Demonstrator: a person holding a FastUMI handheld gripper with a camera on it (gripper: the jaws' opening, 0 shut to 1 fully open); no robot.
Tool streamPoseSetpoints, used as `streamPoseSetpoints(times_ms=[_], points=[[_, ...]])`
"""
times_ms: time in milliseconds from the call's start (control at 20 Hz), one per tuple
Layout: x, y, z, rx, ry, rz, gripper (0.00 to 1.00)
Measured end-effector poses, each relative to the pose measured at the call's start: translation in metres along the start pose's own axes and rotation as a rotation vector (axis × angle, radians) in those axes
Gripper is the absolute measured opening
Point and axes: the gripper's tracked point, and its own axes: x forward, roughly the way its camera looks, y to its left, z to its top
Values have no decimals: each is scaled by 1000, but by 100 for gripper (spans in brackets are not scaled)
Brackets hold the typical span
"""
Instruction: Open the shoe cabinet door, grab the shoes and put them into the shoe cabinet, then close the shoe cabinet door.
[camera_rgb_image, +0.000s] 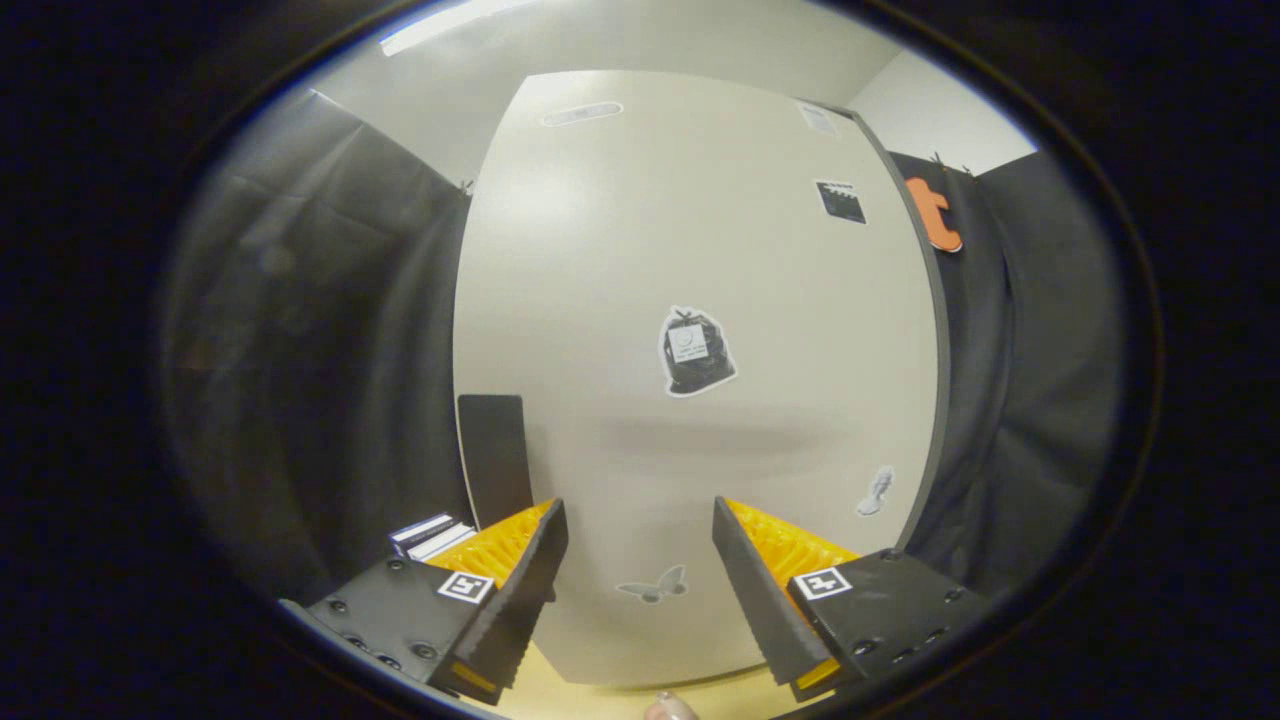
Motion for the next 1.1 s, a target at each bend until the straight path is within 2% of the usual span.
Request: streamPoseSetpoints(times_ms=[600, 1100], points=[[36, 6, 0, 3, -7, -67, 93], [43, 4, 2, 8, -13, -73, 93]])
